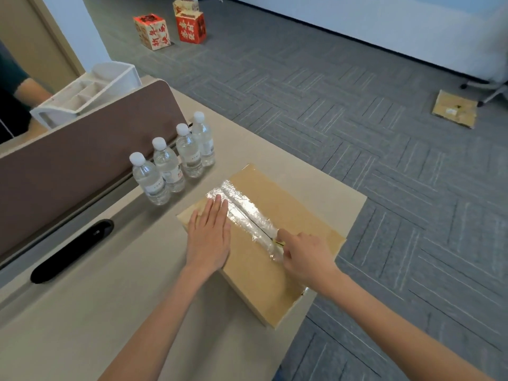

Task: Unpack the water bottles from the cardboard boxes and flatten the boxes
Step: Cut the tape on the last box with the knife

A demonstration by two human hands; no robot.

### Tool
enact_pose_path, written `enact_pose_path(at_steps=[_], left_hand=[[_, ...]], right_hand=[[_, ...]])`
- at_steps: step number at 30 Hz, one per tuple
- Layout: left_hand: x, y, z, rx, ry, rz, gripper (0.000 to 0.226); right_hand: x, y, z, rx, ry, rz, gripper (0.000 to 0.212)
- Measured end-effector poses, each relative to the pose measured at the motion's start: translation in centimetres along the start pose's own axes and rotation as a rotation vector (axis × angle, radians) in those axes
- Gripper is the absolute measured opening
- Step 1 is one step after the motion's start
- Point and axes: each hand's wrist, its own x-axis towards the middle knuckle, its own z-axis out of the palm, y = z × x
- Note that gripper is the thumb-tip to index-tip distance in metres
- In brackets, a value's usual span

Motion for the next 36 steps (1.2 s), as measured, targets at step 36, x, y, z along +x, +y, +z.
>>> enact_pose_path(at_steps=[36], left_hand=[[-3.8, 7.2, 0.8, 0.036, -0.127, 0.292, 0.064]], right_hand=[[-10.0, 3.4, -0.4, 0.049, 0.014, 0.147, 0.034]])
